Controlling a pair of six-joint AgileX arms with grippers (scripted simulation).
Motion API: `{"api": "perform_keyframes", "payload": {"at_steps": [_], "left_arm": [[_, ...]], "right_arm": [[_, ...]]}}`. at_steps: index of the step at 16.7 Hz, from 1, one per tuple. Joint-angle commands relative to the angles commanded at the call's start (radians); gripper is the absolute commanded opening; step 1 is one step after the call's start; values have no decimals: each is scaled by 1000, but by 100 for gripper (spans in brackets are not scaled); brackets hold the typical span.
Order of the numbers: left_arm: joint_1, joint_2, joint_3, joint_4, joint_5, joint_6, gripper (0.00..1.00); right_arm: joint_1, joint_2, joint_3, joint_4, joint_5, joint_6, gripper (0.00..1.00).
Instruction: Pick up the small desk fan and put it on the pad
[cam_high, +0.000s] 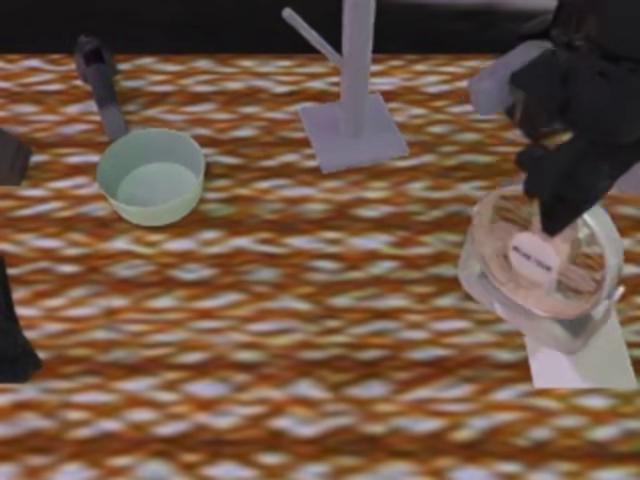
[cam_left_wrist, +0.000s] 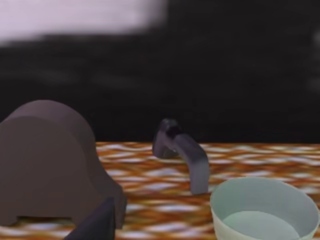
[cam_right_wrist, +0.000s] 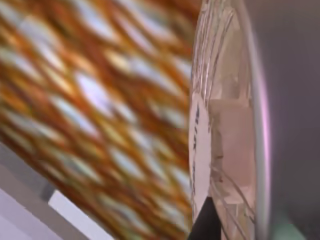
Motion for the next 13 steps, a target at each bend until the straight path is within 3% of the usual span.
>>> {"api": "perform_keyframes", "payload": {"at_steps": [4, 7, 10, 13], "left_arm": [[0, 0, 0, 0, 0, 0, 100], [0, 0, 0, 0, 0, 0, 100], [0, 0, 0, 0, 0, 0, 100], [0, 0, 0, 0, 0, 0, 100]], "right_arm": [[-58, -129, -176, 91, 32, -450, 0], [-96, -209, -295, 159, 63, -698, 0], [-122, -260, -379, 207, 89, -851, 0], [-132, -278, -412, 226, 100, -908, 0]]}}
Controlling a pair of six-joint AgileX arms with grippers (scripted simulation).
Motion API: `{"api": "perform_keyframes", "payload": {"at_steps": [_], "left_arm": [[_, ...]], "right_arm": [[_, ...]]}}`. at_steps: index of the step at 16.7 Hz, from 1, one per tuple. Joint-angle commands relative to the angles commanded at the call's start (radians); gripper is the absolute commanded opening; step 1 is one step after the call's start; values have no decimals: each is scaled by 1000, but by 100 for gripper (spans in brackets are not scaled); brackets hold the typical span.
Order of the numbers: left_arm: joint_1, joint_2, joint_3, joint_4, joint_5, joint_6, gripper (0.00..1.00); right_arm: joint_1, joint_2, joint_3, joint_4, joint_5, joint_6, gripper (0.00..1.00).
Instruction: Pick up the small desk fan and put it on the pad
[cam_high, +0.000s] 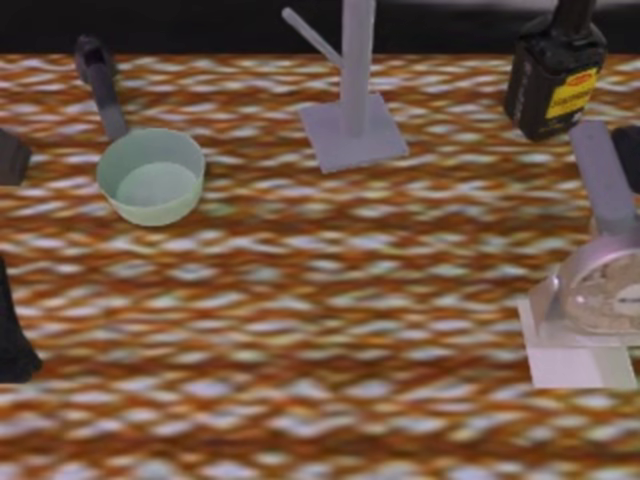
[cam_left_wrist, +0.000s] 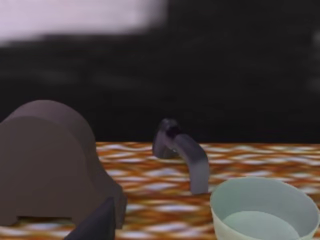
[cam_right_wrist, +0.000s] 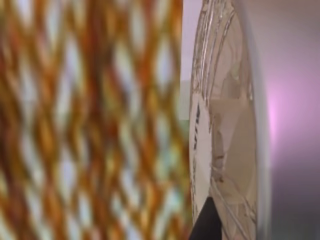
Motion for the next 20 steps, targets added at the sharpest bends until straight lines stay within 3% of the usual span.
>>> {"api": "perform_keyframes", "payload": {"at_steps": [6, 16, 20], "left_arm": [[0, 0, 0, 0, 0, 0, 100], [0, 0, 0, 0, 0, 0, 100], [0, 0, 0, 0, 0, 0, 100]], "right_arm": [[5, 4, -1, 2, -2, 3, 0], [0, 16, -121, 136, 0, 1, 0], [0, 16, -121, 136, 0, 1, 30]]}}
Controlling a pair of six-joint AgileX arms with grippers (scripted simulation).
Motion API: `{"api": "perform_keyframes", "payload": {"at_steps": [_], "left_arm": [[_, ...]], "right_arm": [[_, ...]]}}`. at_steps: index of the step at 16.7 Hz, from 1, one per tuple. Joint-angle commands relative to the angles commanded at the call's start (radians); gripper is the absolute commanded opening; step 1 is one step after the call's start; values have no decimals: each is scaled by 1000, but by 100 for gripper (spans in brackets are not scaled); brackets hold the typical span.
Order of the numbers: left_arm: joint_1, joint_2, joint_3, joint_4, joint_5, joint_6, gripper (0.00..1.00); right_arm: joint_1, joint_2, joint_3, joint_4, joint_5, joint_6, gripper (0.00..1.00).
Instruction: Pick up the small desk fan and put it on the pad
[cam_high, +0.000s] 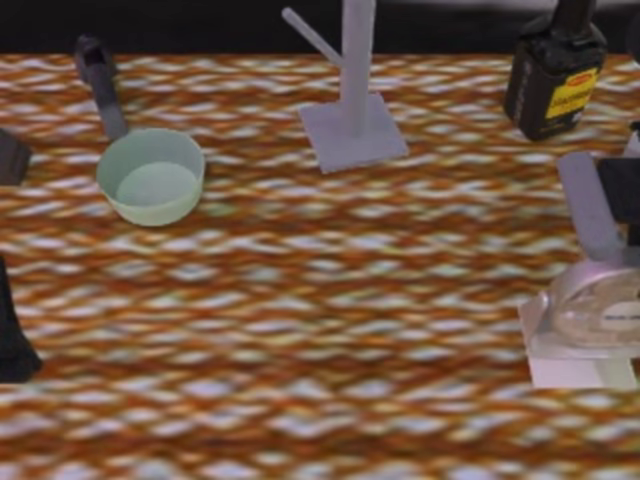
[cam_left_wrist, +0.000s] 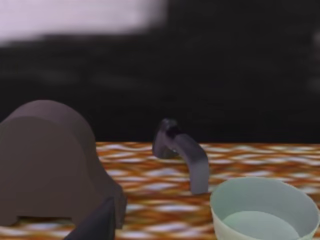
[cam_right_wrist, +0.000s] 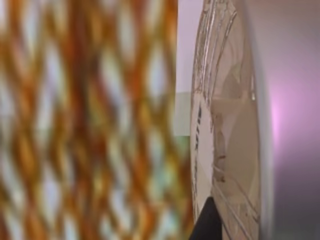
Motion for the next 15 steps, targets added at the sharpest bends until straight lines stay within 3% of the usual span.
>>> {"api": "perform_keyframes", "payload": {"at_steps": [9, 15], "left_arm": [[0, 0, 0, 0, 0, 0, 100], [0, 0, 0, 0, 0, 0, 100]], "right_arm": [[0, 0, 0, 0, 0, 0, 98], [0, 0, 0, 0, 0, 0, 100]]}}
